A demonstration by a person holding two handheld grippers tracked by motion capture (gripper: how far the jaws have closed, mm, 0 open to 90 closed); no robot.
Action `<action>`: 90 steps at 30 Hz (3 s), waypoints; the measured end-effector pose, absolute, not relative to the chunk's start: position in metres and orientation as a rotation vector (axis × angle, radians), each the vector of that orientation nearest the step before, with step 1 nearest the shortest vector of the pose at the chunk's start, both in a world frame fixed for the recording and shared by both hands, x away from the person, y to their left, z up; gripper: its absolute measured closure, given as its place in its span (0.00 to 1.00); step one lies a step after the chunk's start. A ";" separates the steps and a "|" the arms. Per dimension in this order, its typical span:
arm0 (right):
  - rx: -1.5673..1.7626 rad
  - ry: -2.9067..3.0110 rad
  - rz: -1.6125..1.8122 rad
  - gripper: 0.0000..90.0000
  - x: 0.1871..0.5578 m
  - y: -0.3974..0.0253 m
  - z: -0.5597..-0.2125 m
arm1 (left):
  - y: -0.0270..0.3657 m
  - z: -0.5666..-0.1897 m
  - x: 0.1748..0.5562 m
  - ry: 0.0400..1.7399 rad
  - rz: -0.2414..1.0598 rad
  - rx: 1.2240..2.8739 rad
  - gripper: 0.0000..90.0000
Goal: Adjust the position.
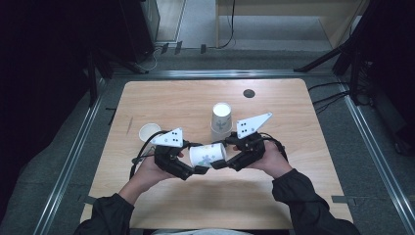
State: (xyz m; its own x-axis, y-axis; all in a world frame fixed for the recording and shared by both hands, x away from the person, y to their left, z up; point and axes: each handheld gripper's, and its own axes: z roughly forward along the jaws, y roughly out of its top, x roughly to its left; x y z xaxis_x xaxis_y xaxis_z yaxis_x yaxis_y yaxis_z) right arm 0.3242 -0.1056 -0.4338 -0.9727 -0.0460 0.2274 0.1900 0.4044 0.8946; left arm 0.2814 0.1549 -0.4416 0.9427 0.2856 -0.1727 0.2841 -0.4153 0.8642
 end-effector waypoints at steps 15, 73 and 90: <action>-0.095 -2.570 -1.503 0.26 0.316 -0.104 -0.434 | 0.158 -0.432 0.286 0.372 -0.020 2.135 0.29; -0.140 -2.864 -1.183 0.38 0.304 -0.098 -0.488 | 0.097 -0.463 0.310 0.251 -0.085 2.644 0.26; -0.191 -2.795 -1.380 0.38 0.313 -0.116 -0.469 | 0.128 -0.438 0.311 0.367 0.006 2.385 0.14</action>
